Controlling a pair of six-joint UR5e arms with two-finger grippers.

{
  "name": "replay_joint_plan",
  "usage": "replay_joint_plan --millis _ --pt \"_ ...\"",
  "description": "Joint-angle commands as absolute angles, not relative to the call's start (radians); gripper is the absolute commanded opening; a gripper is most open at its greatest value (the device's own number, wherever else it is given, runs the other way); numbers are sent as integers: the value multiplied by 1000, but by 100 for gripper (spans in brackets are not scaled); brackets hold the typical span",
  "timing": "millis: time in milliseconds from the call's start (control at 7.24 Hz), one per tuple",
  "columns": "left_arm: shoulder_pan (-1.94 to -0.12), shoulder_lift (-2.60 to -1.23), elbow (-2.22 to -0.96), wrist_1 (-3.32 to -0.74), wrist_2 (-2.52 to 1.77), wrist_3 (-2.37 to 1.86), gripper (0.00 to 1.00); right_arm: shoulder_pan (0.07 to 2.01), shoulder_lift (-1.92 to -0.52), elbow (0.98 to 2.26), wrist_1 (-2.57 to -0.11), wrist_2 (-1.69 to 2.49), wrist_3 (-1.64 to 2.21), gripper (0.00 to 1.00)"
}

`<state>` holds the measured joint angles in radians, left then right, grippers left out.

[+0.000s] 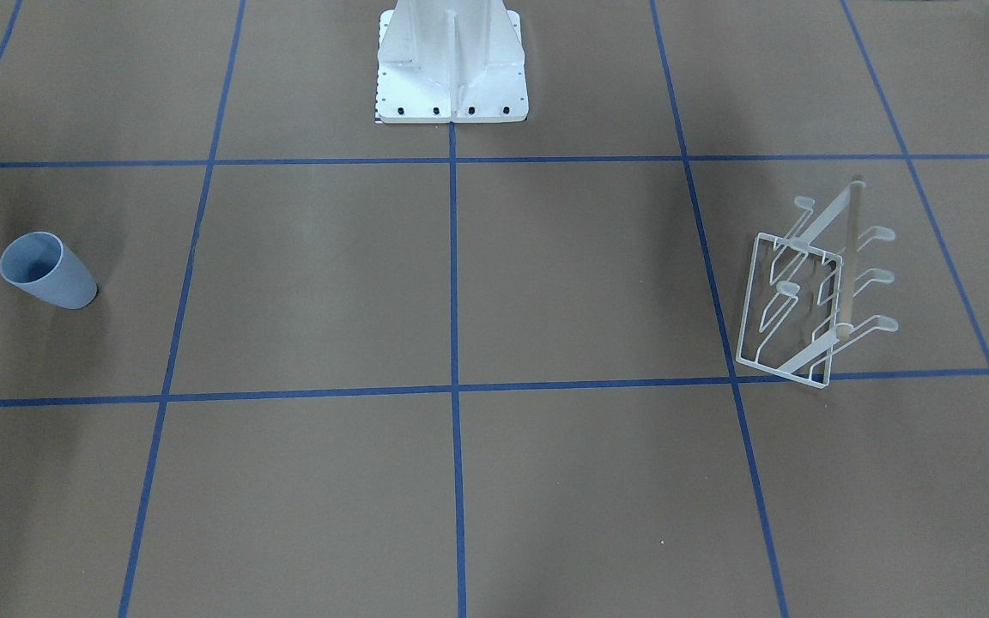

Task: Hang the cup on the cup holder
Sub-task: 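Reach the right gripper down to the light blue cup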

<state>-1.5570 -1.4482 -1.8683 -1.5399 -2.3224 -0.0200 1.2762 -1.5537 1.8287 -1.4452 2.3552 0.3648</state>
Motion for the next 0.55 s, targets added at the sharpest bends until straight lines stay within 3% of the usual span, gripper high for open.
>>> replay_joint_plan --millis 0,414 --pt "-1557 -1448 -1868 -1540 -2322 -20 98 1206 -1586 1828 -1417 2361 405 100" --pt "-1557 -1448 -1871 -1539 -2322 -20 98 1138 -1582 1797 -1417 2352 405 100"
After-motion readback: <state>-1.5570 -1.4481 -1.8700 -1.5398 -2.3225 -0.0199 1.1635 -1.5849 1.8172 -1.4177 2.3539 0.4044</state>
